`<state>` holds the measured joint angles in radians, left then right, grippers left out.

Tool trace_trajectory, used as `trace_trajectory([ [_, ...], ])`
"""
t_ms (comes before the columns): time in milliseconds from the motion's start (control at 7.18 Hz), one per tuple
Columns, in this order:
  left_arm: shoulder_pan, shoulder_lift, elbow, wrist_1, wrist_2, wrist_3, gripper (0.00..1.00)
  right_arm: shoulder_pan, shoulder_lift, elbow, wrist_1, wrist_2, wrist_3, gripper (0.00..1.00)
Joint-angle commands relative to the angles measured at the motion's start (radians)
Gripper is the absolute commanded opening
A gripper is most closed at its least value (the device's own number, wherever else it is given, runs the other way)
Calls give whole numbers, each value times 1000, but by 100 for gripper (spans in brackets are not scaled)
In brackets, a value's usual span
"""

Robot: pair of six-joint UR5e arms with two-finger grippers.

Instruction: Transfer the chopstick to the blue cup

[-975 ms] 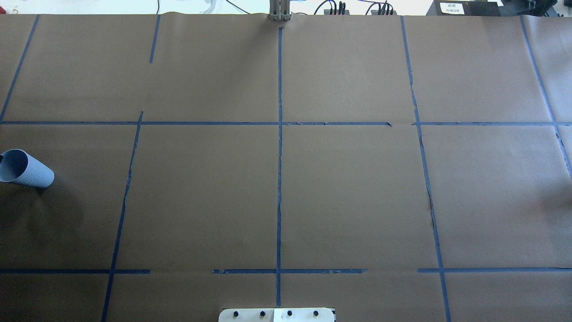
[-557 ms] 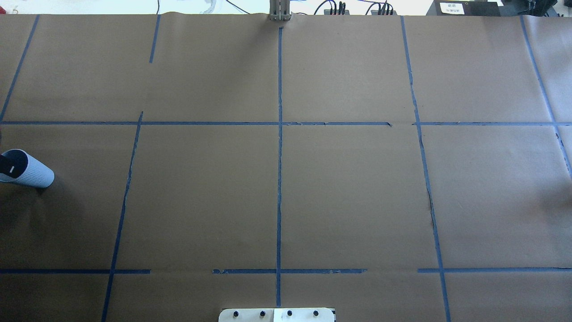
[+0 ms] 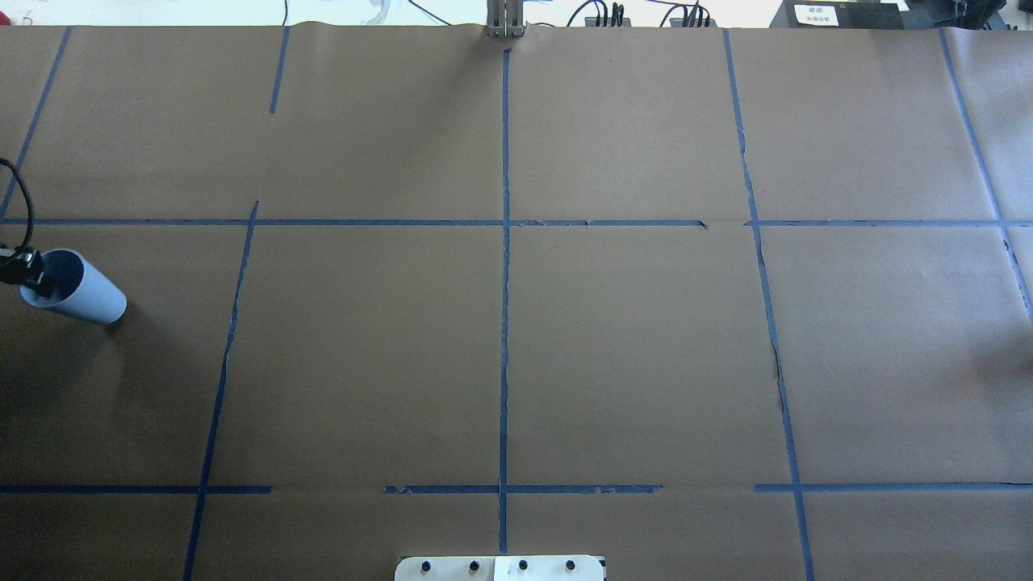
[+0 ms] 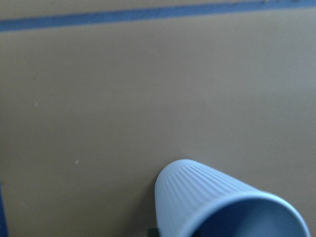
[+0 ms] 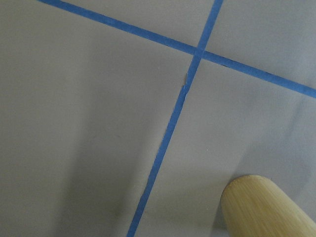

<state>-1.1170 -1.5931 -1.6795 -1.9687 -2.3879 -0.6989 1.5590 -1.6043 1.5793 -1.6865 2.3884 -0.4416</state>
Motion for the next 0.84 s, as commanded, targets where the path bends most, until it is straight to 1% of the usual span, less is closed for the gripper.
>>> trace_trajectory([
  [0, 94, -198, -40, 4, -22, -364, 0, -2, 0, 1, 1, 0, 0, 100],
  [139, 211, -325, -43, 8, 19, -554, 0, -2, 1, 2, 1, 0, 0, 100],
  [279, 371, -428, -42, 33, 188, -720, 0, -2, 0, 14, 1, 2, 1, 100],
  [418, 472, -549, -31, 128, 299, -752, 0, -2, 0, 24, 1, 2, 1, 100],
  [557, 544, -642, -16, 222, 405, -754, 0, -2, 0, 31, 1, 2, 1, 100],
  [697, 634, -666, -9, 235, 540, -754, 0, -2, -3, 37, -1, 3, 1, 100],
])
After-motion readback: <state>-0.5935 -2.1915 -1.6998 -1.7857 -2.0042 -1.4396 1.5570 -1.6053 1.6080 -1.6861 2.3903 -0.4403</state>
